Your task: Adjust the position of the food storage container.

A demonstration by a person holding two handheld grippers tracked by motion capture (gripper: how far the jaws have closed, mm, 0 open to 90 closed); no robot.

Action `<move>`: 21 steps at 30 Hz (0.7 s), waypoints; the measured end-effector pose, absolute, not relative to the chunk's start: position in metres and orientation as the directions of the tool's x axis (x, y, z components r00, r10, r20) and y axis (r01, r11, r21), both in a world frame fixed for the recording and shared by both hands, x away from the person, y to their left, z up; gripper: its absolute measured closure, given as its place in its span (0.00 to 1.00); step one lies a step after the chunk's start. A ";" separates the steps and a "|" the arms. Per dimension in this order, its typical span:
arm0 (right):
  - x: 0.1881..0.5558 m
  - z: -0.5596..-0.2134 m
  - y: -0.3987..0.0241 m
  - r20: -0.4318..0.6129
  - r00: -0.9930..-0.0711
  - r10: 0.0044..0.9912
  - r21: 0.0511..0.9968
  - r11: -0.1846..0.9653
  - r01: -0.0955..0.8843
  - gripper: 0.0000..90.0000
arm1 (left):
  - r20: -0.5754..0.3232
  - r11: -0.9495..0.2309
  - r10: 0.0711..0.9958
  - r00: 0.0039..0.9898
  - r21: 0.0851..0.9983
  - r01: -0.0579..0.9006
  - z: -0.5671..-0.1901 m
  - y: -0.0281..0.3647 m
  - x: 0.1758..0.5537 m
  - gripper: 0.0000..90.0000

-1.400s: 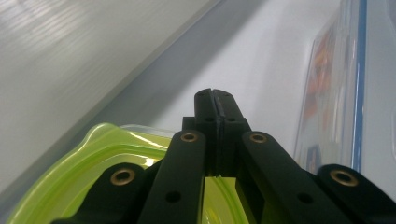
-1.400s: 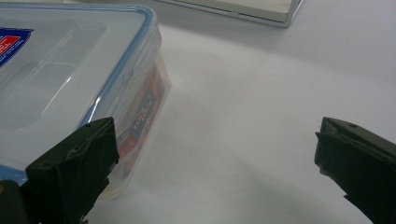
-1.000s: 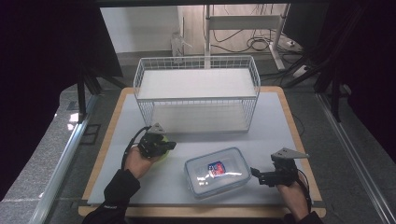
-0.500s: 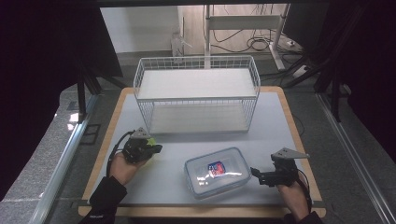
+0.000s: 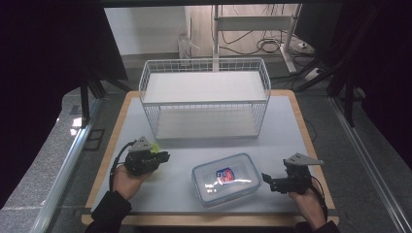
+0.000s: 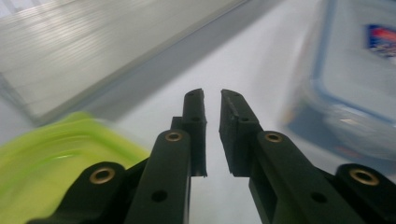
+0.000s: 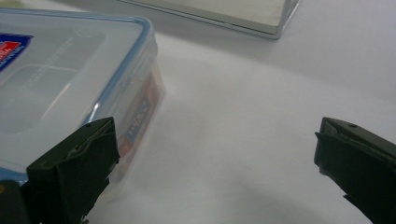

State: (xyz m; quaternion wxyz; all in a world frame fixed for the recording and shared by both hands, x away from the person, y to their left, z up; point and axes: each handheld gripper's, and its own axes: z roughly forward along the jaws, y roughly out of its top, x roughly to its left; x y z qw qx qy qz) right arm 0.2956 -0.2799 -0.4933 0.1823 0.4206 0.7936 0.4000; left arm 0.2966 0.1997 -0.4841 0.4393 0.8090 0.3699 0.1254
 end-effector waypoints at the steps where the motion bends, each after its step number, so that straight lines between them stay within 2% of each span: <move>1: 0.296 -0.493 -0.281 0.043 -0.580 0.814 0.790 0.328 0.519 0.00 | -0.120 -0.344 0.703 0.701 0.805 0.483 -0.485 0.196 0.292 0.87; 6: 0.295 -0.494 -0.287 0.048 -0.582 0.812 0.780 0.334 0.529 0.00 | -0.103 -0.376 0.663 0.741 0.811 0.448 -0.494 0.176 0.267 0.79; 10: 0.294 -0.495 -0.287 0.098 -0.618 0.780 0.764 0.339 0.549 0.02 | -0.110 -0.383 0.635 0.764 0.815 0.436 -0.500 0.164 0.248 0.83; 12: 0.292 -0.492 -0.283 0.114 -0.639 0.761 0.762 0.345 0.548 0.11 | -0.129 -0.377 0.624 0.770 0.814 0.442 -0.503 0.161 0.243 0.90; 13: 0.290 -0.491 -0.282 0.111 -0.647 0.755 0.761 0.354 0.544 0.19 | -0.136 -0.375 0.618 0.774 0.814 0.443 -0.504 0.159 0.240 0.93; 17: 0.284 -0.484 -0.277 0.113 -0.694 0.711 0.748 0.399 0.531 0.60 | -0.159 -0.372 0.598 0.786 0.813 0.448 -0.506 0.153 0.230 0.99; 18: 0.282 -0.483 -0.277 0.119 -0.709 0.695 0.741 0.413 0.530 0.74 | -0.167 -0.377 0.587 0.792 0.810 0.450 -0.507 0.149 0.226 1.00; 19: 0.282 -0.483 -0.277 0.119 -0.709 0.695 0.741 0.413 0.530 0.74 | -0.167 -0.377 0.587 0.792 0.810 0.450 -0.507 0.149 0.226 1.00; 20: 0.281 -0.484 -0.276 0.132 -0.722 0.679 0.734 0.423 0.531 0.84 | -0.167 -0.383 0.580 0.797 0.807 0.449 -0.508 0.147 0.224 1.00; 21: 0.281 -0.484 -0.276 0.132 -0.722 0.679 0.734 0.423 0.531 0.84 | -0.171 -0.391 0.575 0.800 0.802 0.452 -0.510 0.144 0.222 1.00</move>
